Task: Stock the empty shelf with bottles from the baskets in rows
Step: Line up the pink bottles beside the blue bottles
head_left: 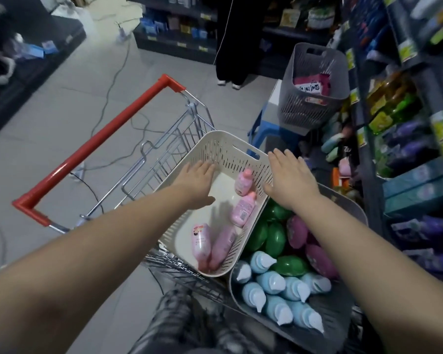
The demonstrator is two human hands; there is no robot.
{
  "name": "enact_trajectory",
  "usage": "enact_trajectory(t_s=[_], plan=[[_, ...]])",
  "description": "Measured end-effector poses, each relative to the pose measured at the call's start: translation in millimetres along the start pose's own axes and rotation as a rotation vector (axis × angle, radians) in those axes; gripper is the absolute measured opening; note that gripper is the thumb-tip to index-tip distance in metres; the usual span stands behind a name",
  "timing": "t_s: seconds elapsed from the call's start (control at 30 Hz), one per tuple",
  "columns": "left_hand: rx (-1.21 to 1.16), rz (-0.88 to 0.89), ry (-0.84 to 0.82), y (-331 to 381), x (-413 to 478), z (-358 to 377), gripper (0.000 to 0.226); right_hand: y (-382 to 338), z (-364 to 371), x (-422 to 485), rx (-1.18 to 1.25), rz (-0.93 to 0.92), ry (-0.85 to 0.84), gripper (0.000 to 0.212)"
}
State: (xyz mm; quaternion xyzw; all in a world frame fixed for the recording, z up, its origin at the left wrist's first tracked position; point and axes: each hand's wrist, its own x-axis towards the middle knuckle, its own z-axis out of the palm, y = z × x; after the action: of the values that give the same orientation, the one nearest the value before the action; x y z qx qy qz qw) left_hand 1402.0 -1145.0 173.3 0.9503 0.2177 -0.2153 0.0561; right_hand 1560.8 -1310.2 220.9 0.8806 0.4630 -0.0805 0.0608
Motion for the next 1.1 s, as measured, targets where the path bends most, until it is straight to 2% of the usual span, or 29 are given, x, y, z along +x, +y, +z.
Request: enact_trajectory(t_s=[0.17,0.27,0.4,0.47,0.57,0.67,0.77,0.97,1.1], plan=[[-0.005,0.057,-0.046,-1,38,8,0.093,2,18,22,0.059,0.019,-0.011,0.064],[-0.012,0.121,-0.109,3,52,20,0.091,-1,40,32,0.076,0.057,-0.099,0.064],[-0.007,0.198,-0.094,0,83,18,0.086,-9,61,58,0.108,0.152,-0.171,0.046],[-0.033,0.233,-0.088,2,103,16,0.085,-15,72,69,0.116,0.231,-0.254,0.046],[-0.044,0.300,-0.084,9,130,13,0.084,-22,87,84,0.058,0.259,-0.321,0.047],[-0.087,0.368,-0.060,17,153,12,0.080,-26,95,104,-0.085,0.252,-0.291,0.038],[-0.118,0.416,-0.054,29,169,26,0.070,-37,108,114,-0.119,0.267,-0.394,0.034],[-0.188,0.470,-0.012,40,192,42,0.032,-33,157,122,0.097,0.420,-0.529,0.034],[-0.135,0.459,-0.052,31,196,37,0.035,-36,191,120,0.230,0.456,-0.518,0.038]])
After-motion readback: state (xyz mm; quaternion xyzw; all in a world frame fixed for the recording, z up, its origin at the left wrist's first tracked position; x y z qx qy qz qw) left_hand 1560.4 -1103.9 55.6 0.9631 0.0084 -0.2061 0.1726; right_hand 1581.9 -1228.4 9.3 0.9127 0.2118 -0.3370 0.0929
